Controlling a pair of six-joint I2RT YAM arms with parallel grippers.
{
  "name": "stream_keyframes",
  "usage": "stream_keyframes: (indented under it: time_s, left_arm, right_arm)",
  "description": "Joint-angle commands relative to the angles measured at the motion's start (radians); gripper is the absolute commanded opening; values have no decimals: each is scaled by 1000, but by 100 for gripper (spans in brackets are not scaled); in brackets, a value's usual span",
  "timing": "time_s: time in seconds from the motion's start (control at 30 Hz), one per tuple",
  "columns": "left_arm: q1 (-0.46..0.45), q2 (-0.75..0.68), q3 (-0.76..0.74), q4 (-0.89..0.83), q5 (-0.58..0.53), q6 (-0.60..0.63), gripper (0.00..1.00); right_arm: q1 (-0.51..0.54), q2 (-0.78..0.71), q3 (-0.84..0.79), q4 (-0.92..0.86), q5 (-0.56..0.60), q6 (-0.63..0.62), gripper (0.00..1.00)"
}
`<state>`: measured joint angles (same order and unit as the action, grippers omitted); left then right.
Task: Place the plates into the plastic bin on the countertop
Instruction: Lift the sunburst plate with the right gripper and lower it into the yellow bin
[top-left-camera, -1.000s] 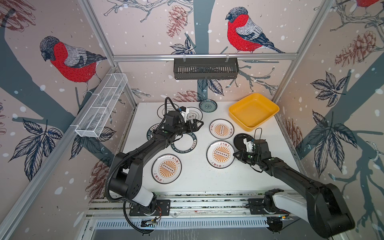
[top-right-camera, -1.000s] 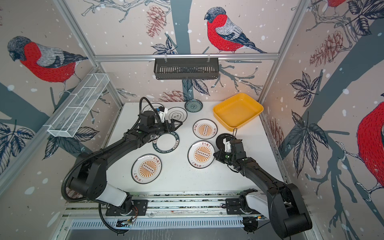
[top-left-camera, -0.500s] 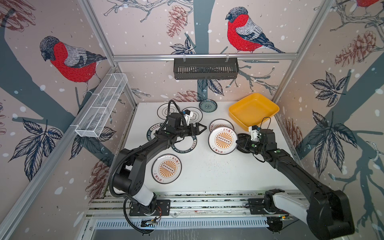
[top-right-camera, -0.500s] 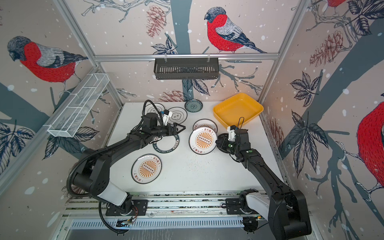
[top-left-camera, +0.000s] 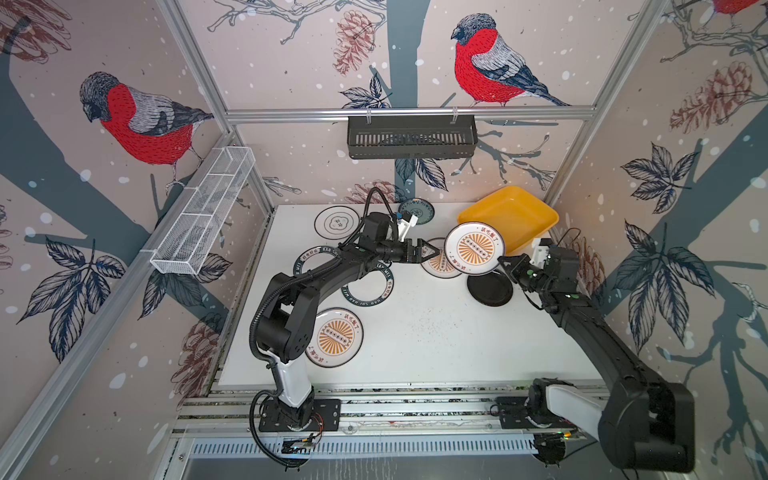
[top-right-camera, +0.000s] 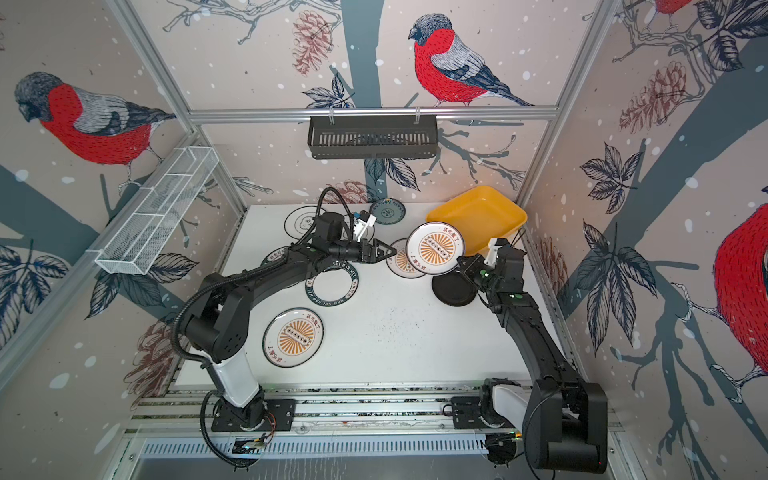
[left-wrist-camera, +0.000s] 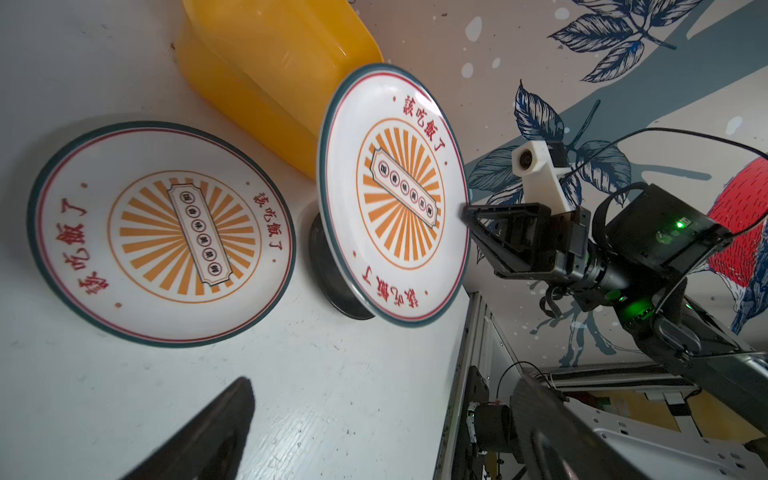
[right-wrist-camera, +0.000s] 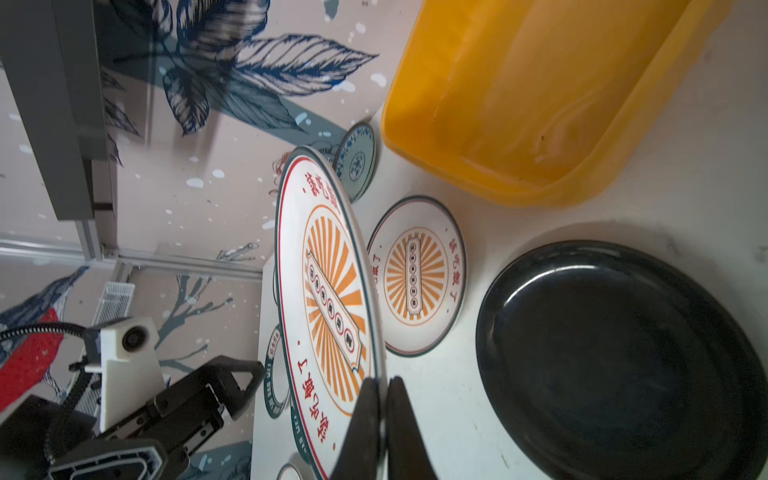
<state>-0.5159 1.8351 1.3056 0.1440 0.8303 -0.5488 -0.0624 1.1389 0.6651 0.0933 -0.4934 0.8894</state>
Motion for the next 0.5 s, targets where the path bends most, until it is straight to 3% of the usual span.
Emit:
stream_keyframes:
  time_s: [0.0, 0.17, 0.33, 0.47]
  left_arm:
    - [-13, 34, 55, 31, 15, 11, 97]
    - [-43, 101, 143, 72, -53, 11, 97]
    - [-53, 158, 179, 176, -93, -49, 97]
    - [-57, 174, 192, 252, -106, -98, 97]
  right_arm:
    - [-31, 24, 36, 128, 37, 51, 1]
    - [-57, 83, 103, 131, 96, 55, 1]
    - [-69, 172, 178, 81, 234, 88, 1]
    - [-86, 258, 231, 86, 273, 103, 1]
